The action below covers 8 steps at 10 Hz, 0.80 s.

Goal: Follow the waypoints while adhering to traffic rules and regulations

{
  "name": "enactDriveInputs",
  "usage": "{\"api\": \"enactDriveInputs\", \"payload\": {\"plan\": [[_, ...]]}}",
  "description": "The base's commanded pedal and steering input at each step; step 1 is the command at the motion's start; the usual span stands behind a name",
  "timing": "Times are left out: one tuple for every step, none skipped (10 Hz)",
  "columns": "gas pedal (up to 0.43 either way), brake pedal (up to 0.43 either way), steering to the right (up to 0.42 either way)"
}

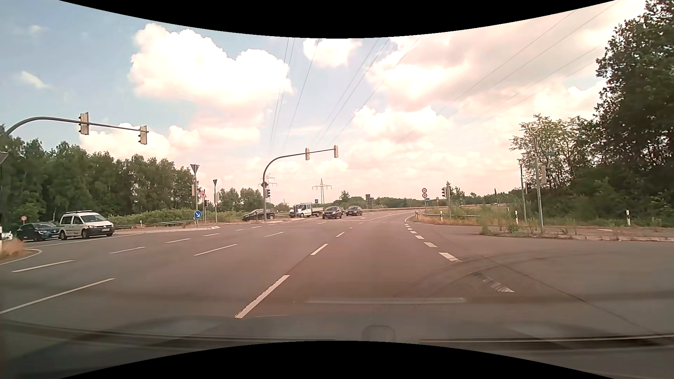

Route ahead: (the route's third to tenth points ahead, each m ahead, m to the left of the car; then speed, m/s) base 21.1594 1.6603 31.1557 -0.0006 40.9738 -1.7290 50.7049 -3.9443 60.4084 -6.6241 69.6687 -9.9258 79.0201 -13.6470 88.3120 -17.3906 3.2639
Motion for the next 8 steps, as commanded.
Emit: {"api": "enactDriveInputs", "payload": {"plan": [[0.409, 0.0, 0.014], [0.409, 0.0, 0.013], [0.421, 0.0, 0.013], [0.421, 0.0, 0.013], [0.421, 0.0, 0.013], [0.421, 0.0, 0.013], [0.421, 0.0, 0.013], [0.421, 0.0, 0.014]]}}
